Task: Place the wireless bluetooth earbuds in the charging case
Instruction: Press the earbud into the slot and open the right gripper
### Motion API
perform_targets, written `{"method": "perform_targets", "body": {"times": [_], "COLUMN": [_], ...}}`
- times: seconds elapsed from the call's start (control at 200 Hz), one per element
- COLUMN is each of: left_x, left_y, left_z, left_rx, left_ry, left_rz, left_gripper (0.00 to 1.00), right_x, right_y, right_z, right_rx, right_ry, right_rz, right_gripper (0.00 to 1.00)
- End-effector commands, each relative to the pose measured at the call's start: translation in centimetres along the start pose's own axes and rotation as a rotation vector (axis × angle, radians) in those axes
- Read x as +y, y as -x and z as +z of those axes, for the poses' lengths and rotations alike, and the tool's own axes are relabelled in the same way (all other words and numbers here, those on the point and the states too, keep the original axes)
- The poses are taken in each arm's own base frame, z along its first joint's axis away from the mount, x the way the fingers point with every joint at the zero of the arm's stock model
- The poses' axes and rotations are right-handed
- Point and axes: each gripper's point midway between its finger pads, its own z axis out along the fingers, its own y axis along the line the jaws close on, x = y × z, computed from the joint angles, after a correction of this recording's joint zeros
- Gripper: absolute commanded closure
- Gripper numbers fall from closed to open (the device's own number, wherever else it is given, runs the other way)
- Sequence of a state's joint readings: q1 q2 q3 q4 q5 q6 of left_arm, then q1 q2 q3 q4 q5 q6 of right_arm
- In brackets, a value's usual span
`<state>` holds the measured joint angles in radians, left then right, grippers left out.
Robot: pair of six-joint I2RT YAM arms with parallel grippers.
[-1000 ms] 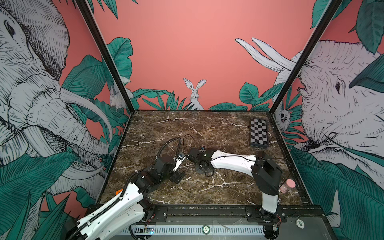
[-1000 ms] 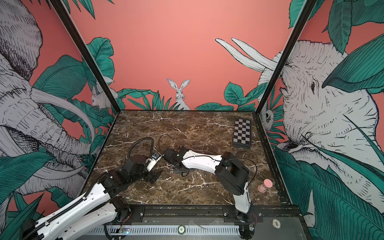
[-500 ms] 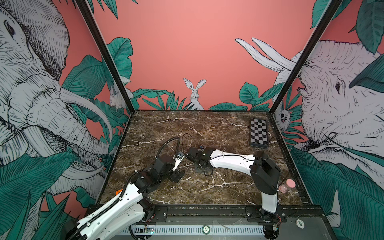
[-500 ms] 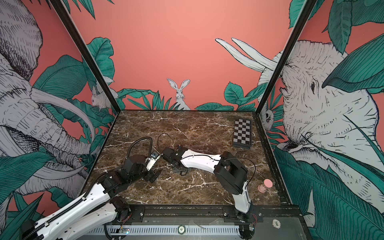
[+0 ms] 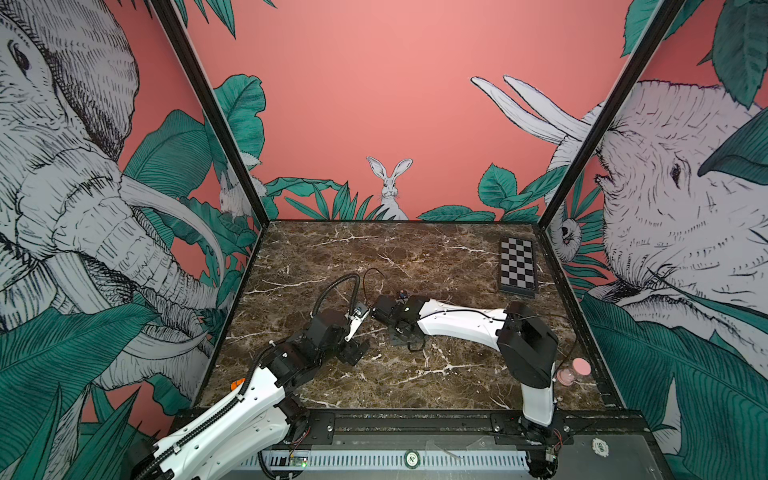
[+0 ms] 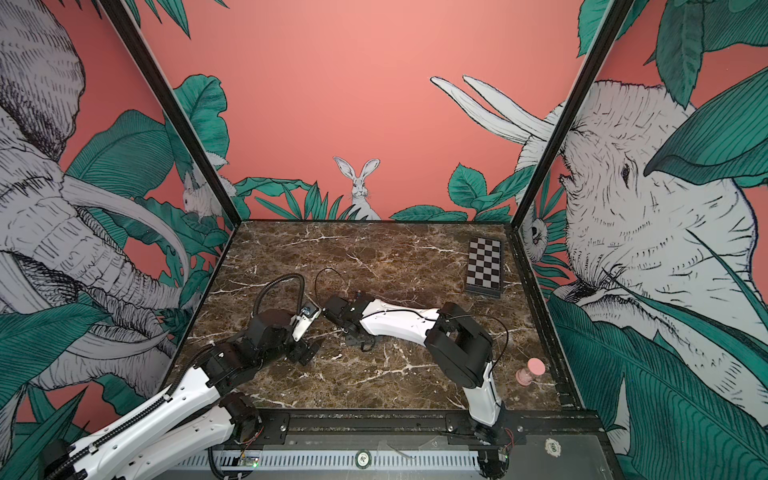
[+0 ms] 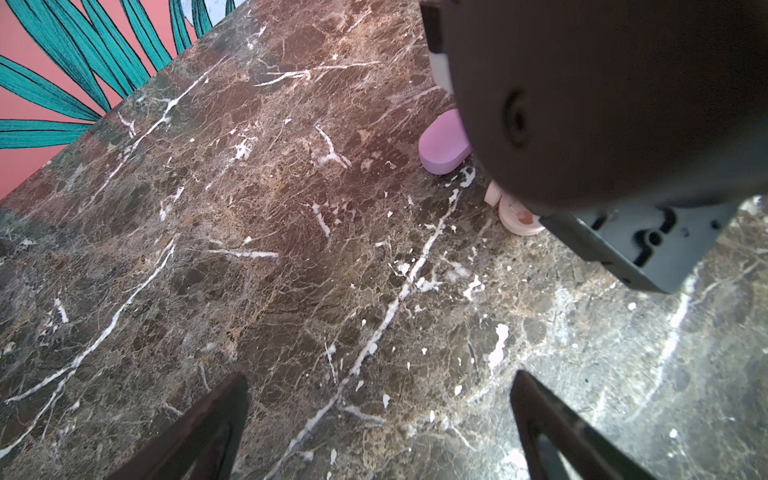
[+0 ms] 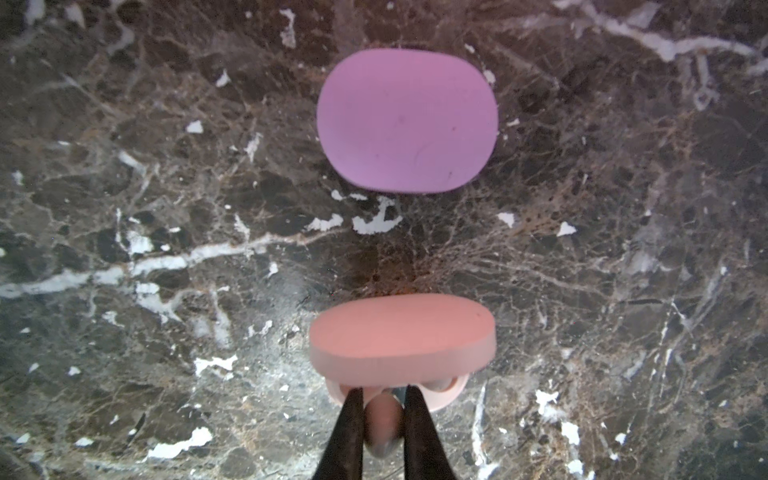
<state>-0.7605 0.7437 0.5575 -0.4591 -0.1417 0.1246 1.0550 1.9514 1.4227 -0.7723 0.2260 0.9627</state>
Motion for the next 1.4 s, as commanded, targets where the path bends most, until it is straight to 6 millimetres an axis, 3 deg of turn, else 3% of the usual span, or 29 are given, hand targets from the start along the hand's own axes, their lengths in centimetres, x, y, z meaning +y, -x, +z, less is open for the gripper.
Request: {"method": "perform_targets", "body": {"times": [0.0,1.395], "left_x": [-0.3,-0.3], "left_y": [1.0,1.0], "left_z": [-0.6,-0.6], "left_rx": [-0.029,-0.028], "left_ry": [-0.022,-0.022], "left_rz": [0.015,0.015], "left_gripper": [0.01,0.01], "right_x": [0.2,0.5], "right_y": [1.0,0.8], "right_z": [0.0,1.0], "right_rx": [-0.022,-0.005], "right_ry": [-0.012,-0.023], "right_rz": [0.002,-0.002], "right_gripper": [0.86,0.86]}}
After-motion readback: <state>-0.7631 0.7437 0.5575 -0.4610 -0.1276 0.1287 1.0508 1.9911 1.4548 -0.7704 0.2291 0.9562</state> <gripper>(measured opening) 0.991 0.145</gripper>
